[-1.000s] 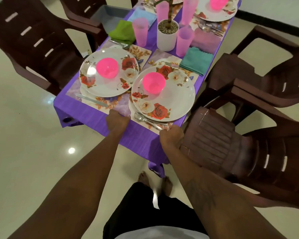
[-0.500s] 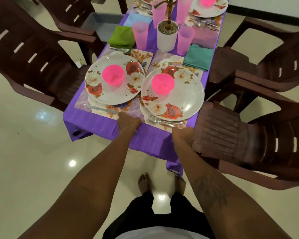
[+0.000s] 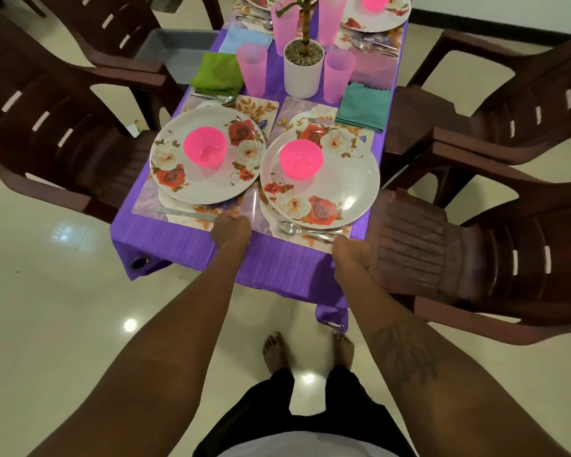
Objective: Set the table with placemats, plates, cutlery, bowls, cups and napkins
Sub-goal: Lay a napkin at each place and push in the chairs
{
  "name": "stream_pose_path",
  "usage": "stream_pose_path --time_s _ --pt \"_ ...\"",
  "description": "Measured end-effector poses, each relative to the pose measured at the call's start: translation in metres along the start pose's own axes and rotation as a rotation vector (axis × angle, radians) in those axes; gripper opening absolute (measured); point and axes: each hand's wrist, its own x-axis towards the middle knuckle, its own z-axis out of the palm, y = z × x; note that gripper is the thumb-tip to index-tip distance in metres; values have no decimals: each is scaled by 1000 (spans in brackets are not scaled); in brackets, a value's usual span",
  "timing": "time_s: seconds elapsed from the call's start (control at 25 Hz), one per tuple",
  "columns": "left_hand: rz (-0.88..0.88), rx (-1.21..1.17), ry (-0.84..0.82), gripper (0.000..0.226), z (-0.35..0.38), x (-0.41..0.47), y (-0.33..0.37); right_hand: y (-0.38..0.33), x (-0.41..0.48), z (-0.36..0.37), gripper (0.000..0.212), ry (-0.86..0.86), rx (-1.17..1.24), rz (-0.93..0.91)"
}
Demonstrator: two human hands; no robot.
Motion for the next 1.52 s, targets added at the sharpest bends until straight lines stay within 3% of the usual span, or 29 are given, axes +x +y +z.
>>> stream_pose_path --time_s 0.24,0.4,0.84,0.96,1.52 --pt "-36 -96 -3 5 0 2 -5 2 1 -10 25 -7 16 4" --pt "-38 -165 -8 9 -3 -4 -14 10 1 -19 27 -21 -7 -53" --pt "60 -59 6 19 -20 -23 -44 44 -18 -31 36 -27 -116 -32" --pt "91 9 -2 9 -24 -28 -52 55 -21 -33 37 -24 -154 -50" --pt "166 190 44 9 -29 -50 -64 75 -22 -49 41 -60 -315 -99"
